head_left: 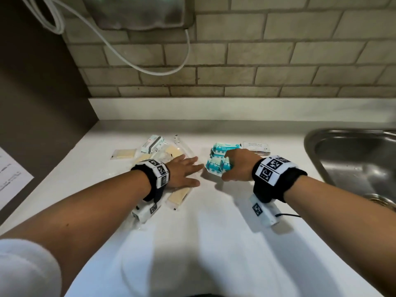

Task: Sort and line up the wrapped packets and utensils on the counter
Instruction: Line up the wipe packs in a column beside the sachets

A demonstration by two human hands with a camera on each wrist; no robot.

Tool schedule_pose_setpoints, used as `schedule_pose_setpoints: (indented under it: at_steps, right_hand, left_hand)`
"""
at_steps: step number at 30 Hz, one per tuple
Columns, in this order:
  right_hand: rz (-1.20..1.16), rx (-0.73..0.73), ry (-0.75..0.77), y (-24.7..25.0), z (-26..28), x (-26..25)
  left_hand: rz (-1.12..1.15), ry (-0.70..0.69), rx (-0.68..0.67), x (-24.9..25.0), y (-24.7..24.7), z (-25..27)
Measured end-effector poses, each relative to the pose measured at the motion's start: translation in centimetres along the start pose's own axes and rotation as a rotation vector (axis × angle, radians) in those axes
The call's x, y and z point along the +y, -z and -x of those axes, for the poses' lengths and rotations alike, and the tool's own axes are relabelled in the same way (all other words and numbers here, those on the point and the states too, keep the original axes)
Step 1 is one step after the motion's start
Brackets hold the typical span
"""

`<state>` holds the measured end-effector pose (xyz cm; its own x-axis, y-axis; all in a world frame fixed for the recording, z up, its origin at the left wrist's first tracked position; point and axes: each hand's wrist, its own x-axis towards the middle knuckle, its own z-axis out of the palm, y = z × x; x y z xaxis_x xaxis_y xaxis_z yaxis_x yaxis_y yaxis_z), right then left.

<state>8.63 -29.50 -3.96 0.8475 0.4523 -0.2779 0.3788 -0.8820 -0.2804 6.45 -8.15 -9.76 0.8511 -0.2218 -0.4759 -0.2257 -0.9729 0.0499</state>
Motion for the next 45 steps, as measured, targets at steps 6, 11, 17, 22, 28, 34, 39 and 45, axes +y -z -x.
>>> schedule_pose_setpoints:
  at_steps: [6, 11, 17, 22, 28, 34, 39, 45]
  right_hand:
    - [0.003, -0.010, 0.014, -1.0, -0.6, -2.4]
    - [0.009, 0.007, 0.035, -1.4, -1.7, -4.6]
    - [0.045, -0.019, 0.056, -2.0, -1.7, -4.6]
    - [0.110, -0.039, -0.042, -2.3, -1.2, -1.6]
    - [0.121, -0.031, -0.108, -1.6, -1.4, 0.5]
    - [0.086, -0.031, -0.092, -1.7, -2.5, 1.6]
    - [0.064, 0.039, -0.040, -1.3, -3.2, 1.9]
    - [-0.048, -0.007, 0.063, -0.9, -2.1, 1.6]
  left_hand:
    - [0.116, 0.062, 0.021, -5.1, -1.4, 2.5]
    - [0.070, 0.050, 0.009, -6.6, -0.6, 3.3]
    - [0.113, 0.091, 0.087, -4.7, 4.6, 1.7]
    - [0.089, -0.031, 0.240, -0.6, 8.5, -2.9]
    - [0.068, -0.145, 0.287, 3.8, 9.2, -7.2]
    - [0.195, -0.094, 0.229, 3.2, 7.3, -9.7]
    - [0.330, -0.094, 0.272, 2.1, 7.0, -9.4]
    - [0.400, -0.133, 0.402, 0.6, 8.2, -7.5]
